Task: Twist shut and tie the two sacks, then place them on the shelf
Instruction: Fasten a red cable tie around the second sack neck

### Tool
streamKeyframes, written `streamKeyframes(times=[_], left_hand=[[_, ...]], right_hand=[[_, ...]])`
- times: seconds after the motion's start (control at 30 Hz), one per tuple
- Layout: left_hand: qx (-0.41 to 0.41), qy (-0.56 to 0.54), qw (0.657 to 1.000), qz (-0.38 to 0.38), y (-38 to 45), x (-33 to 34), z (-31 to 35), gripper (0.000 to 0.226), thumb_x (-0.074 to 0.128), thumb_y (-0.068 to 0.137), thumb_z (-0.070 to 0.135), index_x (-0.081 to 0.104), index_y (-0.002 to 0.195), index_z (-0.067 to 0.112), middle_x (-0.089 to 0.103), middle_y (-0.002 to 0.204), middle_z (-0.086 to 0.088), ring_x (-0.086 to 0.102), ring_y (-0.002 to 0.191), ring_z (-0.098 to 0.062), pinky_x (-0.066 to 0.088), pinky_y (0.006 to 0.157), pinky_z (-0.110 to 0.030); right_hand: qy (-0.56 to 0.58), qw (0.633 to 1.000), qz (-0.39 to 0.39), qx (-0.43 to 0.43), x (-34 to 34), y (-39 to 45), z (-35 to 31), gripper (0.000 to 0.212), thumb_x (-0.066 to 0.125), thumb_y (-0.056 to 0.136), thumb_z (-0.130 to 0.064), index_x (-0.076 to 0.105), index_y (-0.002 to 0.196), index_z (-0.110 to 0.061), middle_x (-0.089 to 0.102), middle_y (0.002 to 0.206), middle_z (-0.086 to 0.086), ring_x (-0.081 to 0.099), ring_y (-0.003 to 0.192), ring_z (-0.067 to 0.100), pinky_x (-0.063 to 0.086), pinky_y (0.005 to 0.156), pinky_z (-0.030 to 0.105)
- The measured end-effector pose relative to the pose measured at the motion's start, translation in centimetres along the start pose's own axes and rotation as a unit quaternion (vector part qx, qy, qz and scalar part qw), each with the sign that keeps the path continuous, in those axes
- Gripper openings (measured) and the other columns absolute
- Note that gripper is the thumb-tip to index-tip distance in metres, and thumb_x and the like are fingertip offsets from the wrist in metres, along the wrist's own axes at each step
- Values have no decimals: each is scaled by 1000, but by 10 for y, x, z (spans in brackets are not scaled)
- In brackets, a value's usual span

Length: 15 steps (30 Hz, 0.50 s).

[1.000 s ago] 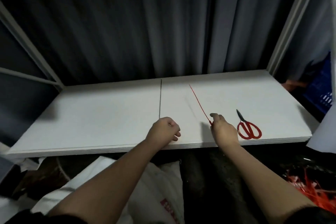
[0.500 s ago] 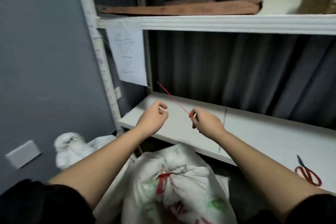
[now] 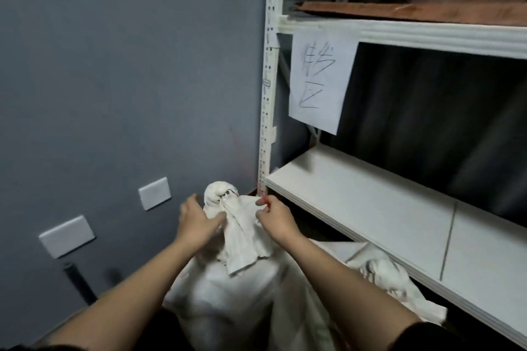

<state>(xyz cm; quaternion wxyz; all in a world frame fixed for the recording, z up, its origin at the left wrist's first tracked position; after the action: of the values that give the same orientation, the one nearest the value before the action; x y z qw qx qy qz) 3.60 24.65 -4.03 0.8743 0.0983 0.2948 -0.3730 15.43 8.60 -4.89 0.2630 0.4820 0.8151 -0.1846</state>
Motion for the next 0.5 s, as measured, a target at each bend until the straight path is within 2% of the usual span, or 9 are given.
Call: streamKeyframes(times=[0.07,0.13,0.17,0.23,0.27,0.3,0.33,0.43,0.5], left_hand=[[-58,-23,997,-54,19,21,-34,124,79,44,47,23,147,4,32,150,-17,32,138,-31,30,113,-40],[-110,-79,987,-86,36,41,-66,126,87,32,54,36,140,12,49,141,-10,52,124,-25,43,104,-40],[-120,-107,982,-94,41,49,-72,107,89,38,51,47,129,15,59,130,-7,60,111,-20,50,95,-35],[-92,-166,976,-107,42,60,-60,48,85,65,27,60,105,21,69,111,-3,65,88,-7,53,73,-18],[-80,-188,973,-106,44,65,-55,30,79,74,15,60,97,23,69,103,-1,63,81,-2,50,64,-12],[-81,-207,970,-97,46,69,-51,26,76,78,12,58,94,23,66,97,2,60,78,0,48,62,-12],[-84,-224,966,-93,50,70,-50,30,78,77,17,57,97,20,64,96,3,61,80,-2,50,66,-15],[-83,-214,969,-87,60,79,-55,109,87,38,64,47,123,8,64,116,-4,64,101,-13,54,88,-34],[-82,-199,974,-75,62,77,-59,118,85,31,66,41,123,6,60,120,-4,61,107,-16,52,94,-40]], right_hand=[[17,1000,10,-10,13,14,-3,33,51,85,-6,59,117,-10,52,102,2,55,101,21,40,90,22],[29,999,5,-19,25,25,-1,39,53,85,-3,56,124,-9,49,119,6,50,114,18,31,90,11],[39,999,-8,-23,34,32,1,41,54,86,-3,55,126,-10,49,125,7,47,120,17,28,92,10],[65,997,-42,-21,52,40,7,40,52,88,-2,54,127,-11,50,130,6,46,124,17,30,98,12],[95,994,-55,-13,57,41,10,37,51,90,-1,55,125,-12,53,127,5,49,120,17,35,96,13],[145,988,-61,1,62,42,14,33,51,90,1,56,120,-14,56,121,4,53,114,17,40,93,14],[188,980,-62,15,65,43,18,29,53,90,2,56,113,-16,60,116,5,57,108,17,45,89,17],[256,963,-84,18,73,41,19,26,59,87,5,52,105,-13,61,91,4,60,77,7,49,67,14],[252,964,-88,5,78,36,15,27,59,85,8,51,100,-14,56,81,0,55,64,0,45,59,10]])
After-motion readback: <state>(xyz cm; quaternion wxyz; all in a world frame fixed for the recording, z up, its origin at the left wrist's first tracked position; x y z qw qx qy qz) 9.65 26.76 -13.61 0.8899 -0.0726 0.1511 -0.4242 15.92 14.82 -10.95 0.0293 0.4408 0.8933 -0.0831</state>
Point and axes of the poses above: each hand's wrist, its own y-axis towards the middle knuckle, its own x-axis out of the palm, z = x × y, the point moved 10 cm from there along y, towards the middle knuckle
